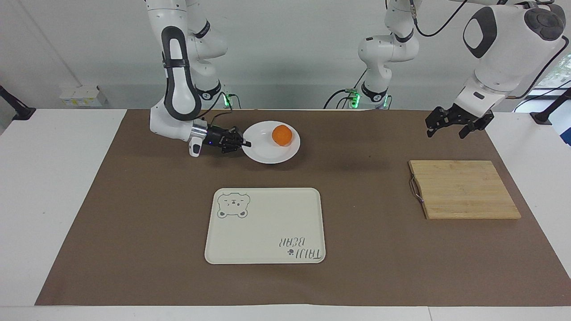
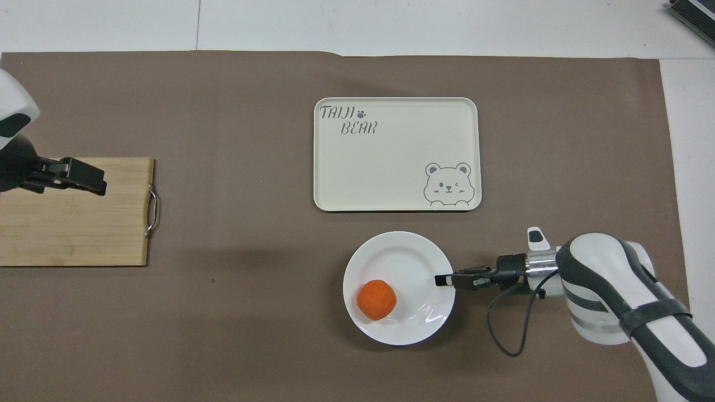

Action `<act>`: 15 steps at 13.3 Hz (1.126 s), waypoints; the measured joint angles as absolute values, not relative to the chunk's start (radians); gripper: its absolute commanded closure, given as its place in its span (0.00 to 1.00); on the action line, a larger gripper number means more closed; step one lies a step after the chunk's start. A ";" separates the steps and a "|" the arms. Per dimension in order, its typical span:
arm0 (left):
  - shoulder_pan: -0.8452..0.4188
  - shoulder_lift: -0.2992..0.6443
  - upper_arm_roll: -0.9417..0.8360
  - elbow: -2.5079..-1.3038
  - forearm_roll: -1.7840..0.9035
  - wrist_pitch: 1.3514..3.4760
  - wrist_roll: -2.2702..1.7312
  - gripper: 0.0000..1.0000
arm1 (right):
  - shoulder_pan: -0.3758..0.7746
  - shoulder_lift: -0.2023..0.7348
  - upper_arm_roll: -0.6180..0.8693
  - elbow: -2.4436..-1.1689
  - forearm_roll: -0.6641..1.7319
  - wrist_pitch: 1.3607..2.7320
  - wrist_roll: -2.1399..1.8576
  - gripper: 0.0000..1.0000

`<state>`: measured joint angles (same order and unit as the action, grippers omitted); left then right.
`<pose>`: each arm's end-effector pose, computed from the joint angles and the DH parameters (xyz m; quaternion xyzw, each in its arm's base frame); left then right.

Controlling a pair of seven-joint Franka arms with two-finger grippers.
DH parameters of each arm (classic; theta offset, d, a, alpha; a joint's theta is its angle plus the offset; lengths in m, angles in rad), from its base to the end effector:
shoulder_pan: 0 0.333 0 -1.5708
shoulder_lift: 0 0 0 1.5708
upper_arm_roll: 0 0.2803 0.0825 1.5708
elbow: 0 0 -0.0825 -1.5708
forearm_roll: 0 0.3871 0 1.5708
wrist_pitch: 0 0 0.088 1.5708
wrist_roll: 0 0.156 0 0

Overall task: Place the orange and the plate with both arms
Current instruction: 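Drag the plate with the right gripper onto the cream bear tray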

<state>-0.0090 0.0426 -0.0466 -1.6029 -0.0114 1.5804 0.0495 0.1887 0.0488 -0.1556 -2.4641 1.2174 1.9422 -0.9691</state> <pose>0.5632 -0.0328 0.5016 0.9981 -0.0523 -0.0325 0.0066 0.4365 0.1201 0.2086 -0.8600 -0.0723 0.0018 0.5051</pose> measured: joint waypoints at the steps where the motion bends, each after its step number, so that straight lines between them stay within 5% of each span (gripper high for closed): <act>1: -0.009 0.043 -0.047 -1.603 -0.011 1.580 0.050 0.00 | 0.173 0.068 -0.156 -2.428 1.218 1.923 -0.950 1.00; 15: -0.009 0.042 -0.047 -1.603 -0.011 1.578 0.050 0.00 | 0.153 0.404 -0.154 -1.833 1.218 1.904 -0.566 1.00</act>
